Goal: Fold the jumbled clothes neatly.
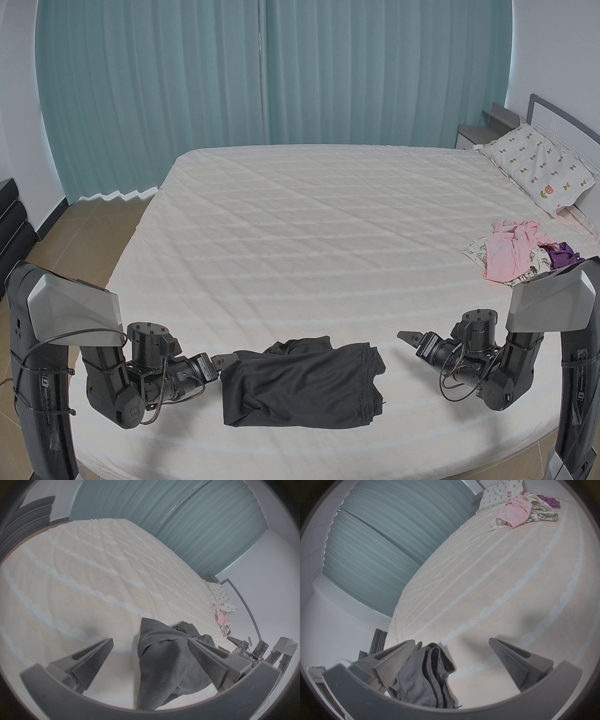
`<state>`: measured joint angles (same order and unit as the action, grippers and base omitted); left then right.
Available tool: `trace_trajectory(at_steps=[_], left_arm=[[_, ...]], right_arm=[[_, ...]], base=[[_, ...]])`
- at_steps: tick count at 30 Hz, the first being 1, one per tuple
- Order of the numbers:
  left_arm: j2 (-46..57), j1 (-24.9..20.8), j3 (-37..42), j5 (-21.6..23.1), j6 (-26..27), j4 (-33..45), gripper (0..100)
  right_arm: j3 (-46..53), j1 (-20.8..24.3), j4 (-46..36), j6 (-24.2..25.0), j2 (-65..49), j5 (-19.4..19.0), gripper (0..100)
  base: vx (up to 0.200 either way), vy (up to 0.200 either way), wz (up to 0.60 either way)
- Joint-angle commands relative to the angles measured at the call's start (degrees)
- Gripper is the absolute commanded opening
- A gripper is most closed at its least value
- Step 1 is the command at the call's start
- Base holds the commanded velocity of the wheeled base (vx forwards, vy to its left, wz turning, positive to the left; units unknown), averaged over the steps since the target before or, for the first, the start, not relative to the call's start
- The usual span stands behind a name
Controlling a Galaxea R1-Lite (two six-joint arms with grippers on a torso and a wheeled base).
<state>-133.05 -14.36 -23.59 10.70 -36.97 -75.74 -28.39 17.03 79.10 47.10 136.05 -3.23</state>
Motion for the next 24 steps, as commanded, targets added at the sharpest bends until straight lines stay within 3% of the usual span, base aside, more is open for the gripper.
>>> trace_trajectory(at_steps=[1,3,4,15,24], left_arm=[[-3.09,-1.72,-1.20,-0.07,-0.03,-0.02,100],[-3.80,-2.16,-1.46,-0.16,-0.03,-0.11,100],[-4.76,-2.95,-1.72,-0.42,0.15,-0.11,0],[-5.03,-2.69,-4.27,-1.12,-3.46,-0.37,0],[-5.20,-0.49,-6.21,-3.58,-3.46,-0.20,0]], right_arm=[[0.00,0.02,0.00,0.00,0.10,-0.02,100],[0.00,0.02,0.00,0.00,0.10,-0.02,100],[0.00,0.02,0.00,0.00,0.10,-0.02,100],[0.00,0.02,0.00,-0.08,0.18,-0.02,100],[0.00,0.37,0.08,-0.08,0.54,0.07,100]], base=[[0.000,0.000,0.00],[0.000,0.000,0.00],[0.000,0.000,0.00],[0.000,0.000,0.00],[0.000,0.000,0.00]])
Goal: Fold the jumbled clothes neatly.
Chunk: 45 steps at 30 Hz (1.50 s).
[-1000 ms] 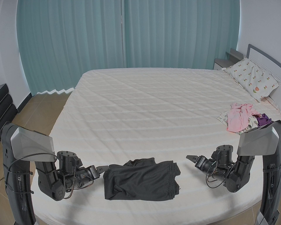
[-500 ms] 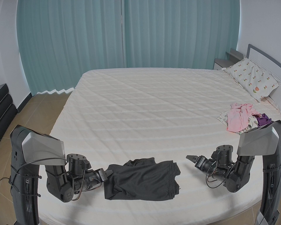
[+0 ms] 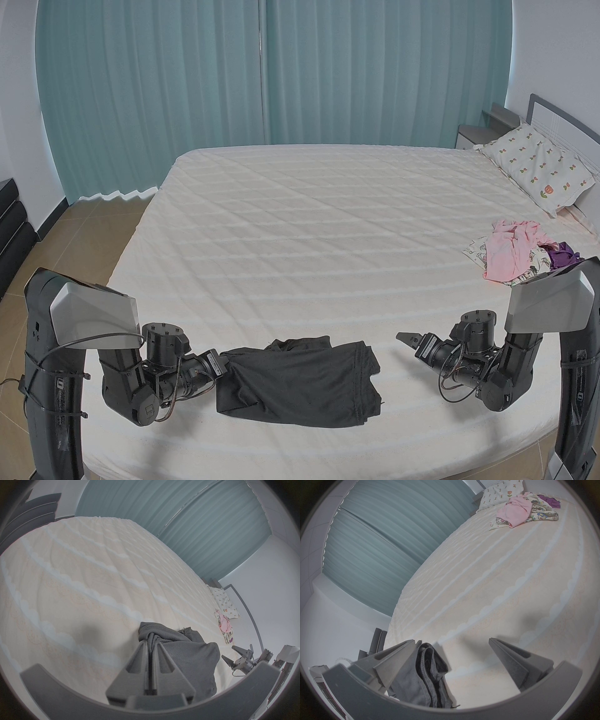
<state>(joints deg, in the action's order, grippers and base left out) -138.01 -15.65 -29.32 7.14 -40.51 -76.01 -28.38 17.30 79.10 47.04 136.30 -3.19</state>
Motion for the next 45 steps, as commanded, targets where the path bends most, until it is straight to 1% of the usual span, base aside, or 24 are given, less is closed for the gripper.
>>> trace_trajectory(at_steps=[1,9,10,15,18,20,22,23,24,26,28,29,31,33,35,36,37,39,43,45], left_arm=[[-0.33,1.24,-0.48,0.15,0.17,0.16,0],[-1.03,1.94,-0.56,0.68,0.17,0.51,0],[-1.03,1.94,-0.48,0.68,0.17,0.42,100],[-0.07,1.94,1.02,0.68,0.08,0.07,100],[2.75,2.64,2.42,0.68,-0.10,-0.02,100],[6.09,4.31,4.36,1.73,-0.10,0.07,100],[8.90,5.81,6.55,3.75,-0.18,0.07,100],[8.90,5.81,6.55,3.75,-0.18,0.07,100],[12.33,7.22,10.16,5.16,-0.01,-0.02,100],[16.11,7.83,14.38,5.51,0.43,-0.37,100],[18.39,8.18,16.66,5.42,0.69,-1.16,100],[22.26,8.71,20.35,5.51,1.31,-3.18,100],[25.51,9.24,23.34,5.51,1.75,-4.94,100],[31.57,9.41,28.35,5.51,2.36,-7.31,100],[37.55,9.50,29.32,4.99,2.28,-5.99,100],[37.55,9.50,29.32,4.99,2.28,-5.99,100],[41.59,10.12,29.14,4.81,1.93,-3.71,100],[52.67,12.05,29.05,5.42,2.45,4.11,100],[68.49,11.87,29.05,5.42,4.03,17.56,100],[75.17,11.87,29.14,5.07,6.06,24.94,100]], right_arm=[[-0.01,0.10,0.08,-0.02,0.28,0.03,100],[-0.10,0.10,0.08,-0.02,0.28,0.03,100],[-0.10,0.10,0.08,-0.02,0.28,0.03,100],[0.08,0.02,0.08,-0.02,-0.16,0.03,100],[0.17,-0.16,0.08,-0.02,-0.60,0.29,100],[0.25,-0.42,0.08,-0.02,-1.30,0.38,100],[0.43,-0.78,0.08,-0.11,-2.62,0.47,100],[0.43,-0.78,0.08,-0.11,-2.62,0.47,100],[1.57,-1.48,0.17,-0.46,-5.17,0.56,100],[2.80,-1.92,0.08,-0.81,-9.13,1.00,100],[3.33,-1.92,-0.09,-1.25,-11.76,1.44,100],[4.21,-1.74,-0.35,-2.13,-14.93,2.05,100],[5.18,-1.74,-0.35,-3.36,-17.30,2.40,100],[7.99,-1.83,-0.62,-6.09,-22.22,2.93,100],[12.21,-1.92,-0.71,-8.28,-28.02,3.19,100],[12.21,-1.92,-0.71,-8.28,-28.02,3.19,100],[14.93,-1.83,-0.71,-9.43,-31.89,3.19,100],[20.73,-1.39,-0.88,-12.94,-41.03,3.19,100],[27.50,-1.83,-2.20,-19.71,-53.33,3.72,100],[28.38,-1.92,-3.78,-20.94,-57.82,5.04,100]], base=[[0.000,0.000,0.00],[0.000,0.000,0.00],[0.000,0.000,0.00],[0.000,0.000,0.00],[0.000,0.000,0.00],[0.000,0.000,0.00],[0.000,0.000,0.00],[0.000,0.000,0.00],[0.000,0.000,0.00],[0.000,0.000,0.00],[0.000,0.000,0.00],[0.000,0.000,0.00],[0.000,0.000,0.00],[0.000,0.000,0.00],[0.000,0.000,0.00],[0.000,0.000,0.00],[0.000,0.000,0.00],[0.000,0.000,0.00],[0.000,0.000,0.00],[0.000,0.000,0.00]])
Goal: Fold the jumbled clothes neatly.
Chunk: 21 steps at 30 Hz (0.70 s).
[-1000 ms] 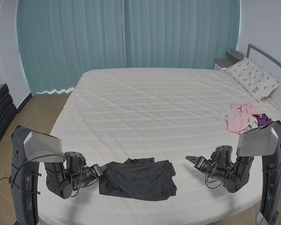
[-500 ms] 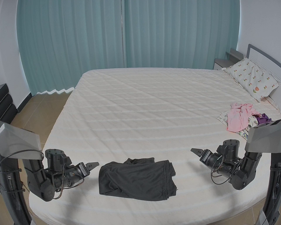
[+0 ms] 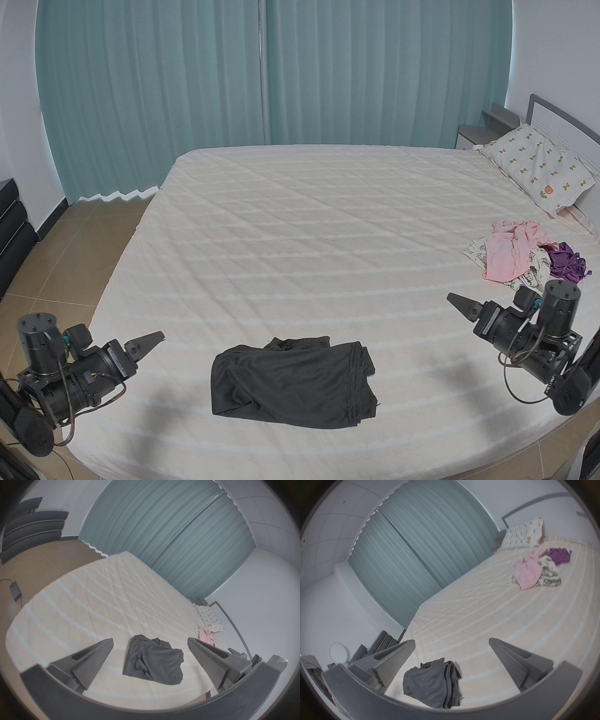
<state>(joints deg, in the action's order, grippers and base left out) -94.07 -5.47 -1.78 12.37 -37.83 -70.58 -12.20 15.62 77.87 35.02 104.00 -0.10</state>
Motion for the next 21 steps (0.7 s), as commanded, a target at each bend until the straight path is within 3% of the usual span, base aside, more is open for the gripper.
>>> trace_trajectory(at_steps=[1,2,5,10,11,12,14,16,18,21], left_arm=[[34.92,1.78,1.60,-0.33,4.34,23.30,100],[34.92,1.78,1.60,-0.33,4.34,23.30,100],[51.18,1.87,1.52,-0.33,5.13,37.01,100],[71.31,1.96,1.52,-1.12,9.26,58.19,100],[71.93,1.96,1.52,-1.21,9.44,58.81,100],[79.92,1.96,1.08,-1.56,11.46,66.10,100],[86.87,1.87,-2.00,-2.62,11.72,71.90,100],[90.47,3.01,-3.85,-3.50,12.25,76.30,100],[92.49,5.47,-4.11,-3.41,12.51,77.35,100],[94.07,5.65,-3.85,-6.05,15.68,77.18,100]], right_arm=[[12.20,-0.24,-4.31,-9.10,-28.15,3.17,100],[12.20,-0.24,-4.31,-9.10,-28.15,3.17,100],[12.20,-0.15,-13.98,-9.80,-39.31,6.34,100],[12.20,-0.59,-37.27,-13.14,-59.96,6.78,100],[12.20,-0.59,-38.23,-13.14,-60.58,6.78,100],[12.20,-1.29,-48.43,-14.46,-68.49,7.48,100],[12.20,-2.43,-60.82,-17.18,-79.12,8.36,100],[12.20,-3.40,-72.51,-18.76,-89.23,8.45,100],[10.97,-5.33,-78.40,-19.38,-96.53,8.45,100],[10.44,-9.20,-78.58,-20.35,-98.29,8.62,100]], base=[[0.000,0.000,0.00],[0.000,0.000,0.00],[0.000,0.000,0.00],[0.000,0.000,0.00],[0.000,0.000,0.00],[0.000,0.000,0.00],[0.000,0.000,0.00],[0.000,0.000,0.00],[0.000,0.000,0.00],[0.000,0.000,0.00]])
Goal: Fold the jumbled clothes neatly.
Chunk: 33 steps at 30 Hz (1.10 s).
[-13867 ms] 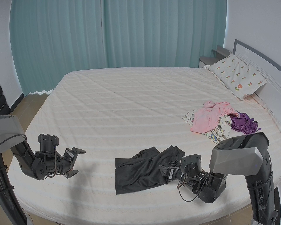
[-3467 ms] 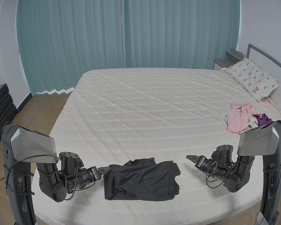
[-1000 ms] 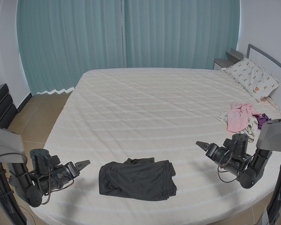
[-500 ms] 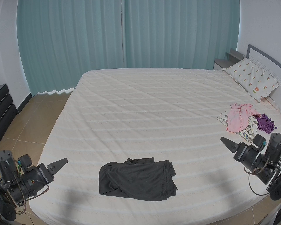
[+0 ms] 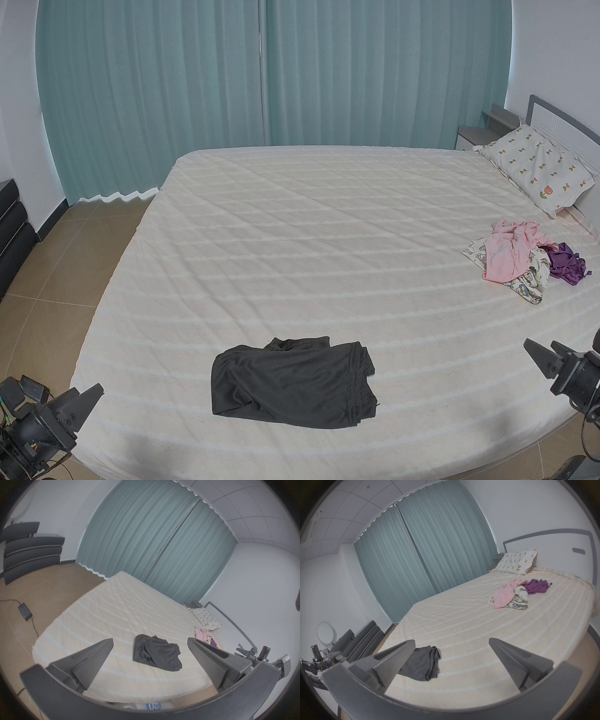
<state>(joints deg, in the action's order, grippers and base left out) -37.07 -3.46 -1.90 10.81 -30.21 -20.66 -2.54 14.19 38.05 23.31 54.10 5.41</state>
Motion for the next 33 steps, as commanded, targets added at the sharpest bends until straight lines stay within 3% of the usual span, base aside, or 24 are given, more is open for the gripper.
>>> trace_trajectory(at_steps=[1,3,5,6,7,8,10,13,18,24,29,33], left_arm=[[37.07,3.64,-3.72,-4.57,8.24,27.25,100],[37.07,3.64,-3.55,-8.70,10.78,27.17,100],[37.07,3.64,-3.28,-10.02,11.84,27.17,100],[37.07,3.64,-3.28,-10.02,11.84,27.17,100],[37.07,3.64,-2.84,-10.99,15.53,26.99,100],[37.07,3.64,-2.76,-11.78,17.73,26.99,100],[37.07,3.64,-2.32,-14.77,21.16,26.82,100],[37.07,3.64,-1.17,-19.07,25.64,24.71,100],[37.07,3.64,0.93,-20.74,31.26,19.61,100],[37.07,3.55,1.20,-20.22,29.33,19.08,100],[37.07,3.55,1.81,-12.66,28.10,20.22,100],[37.07,3.55,1.73,-11.78,30.38,20.58,100]], right_arm=[[0.78,-8.04,-38.66,-8.72,-48.39,3.11,100],[0.69,-13.14,-39.37,-12.59,-50.76,1.71,100],[0.87,-14.28,-38.75,-17.16,-54.10,-0.40,100],[0.87,-14.28,-38.75,-17.16,-54.10,-0.40,100],[0.95,-14.28,-38.66,-22.61,-54.10,-0.14,100],[0.95,-14.28,-38.75,-24.71,-54.10,0.65,100],[0.95,-14.28,-38.84,-26.03,-54.10,2.94,100],[0.95,-14.28,-38.93,-26.21,-54.10,2.85,100],[0.95,-14.28,-38.84,-27.18,-54.10,2.41,100],[0.95,-14.28,-38.66,-28.93,-54.10,-0.58,100],[0.95,-14.28,-38.75,-25.51,-54.10,-3.39,100],[1.04,-14.28,-38.66,-25.42,-54.10,-3.92,100]], base=[[0.000,0.000,0.00],[0.000,0.000,0.00],[0.000,0.000,0.00],[0.000,0.000,0.00],[0.000,0.000,0.00],[0.000,0.000,0.00],[0.000,0.000,0.00],[0.000,0.000,0.00],[0.000,0.000,0.00],[0.000,0.000,0.00],[0.000,0.000,0.00],[0.000,0.000,0.00]])
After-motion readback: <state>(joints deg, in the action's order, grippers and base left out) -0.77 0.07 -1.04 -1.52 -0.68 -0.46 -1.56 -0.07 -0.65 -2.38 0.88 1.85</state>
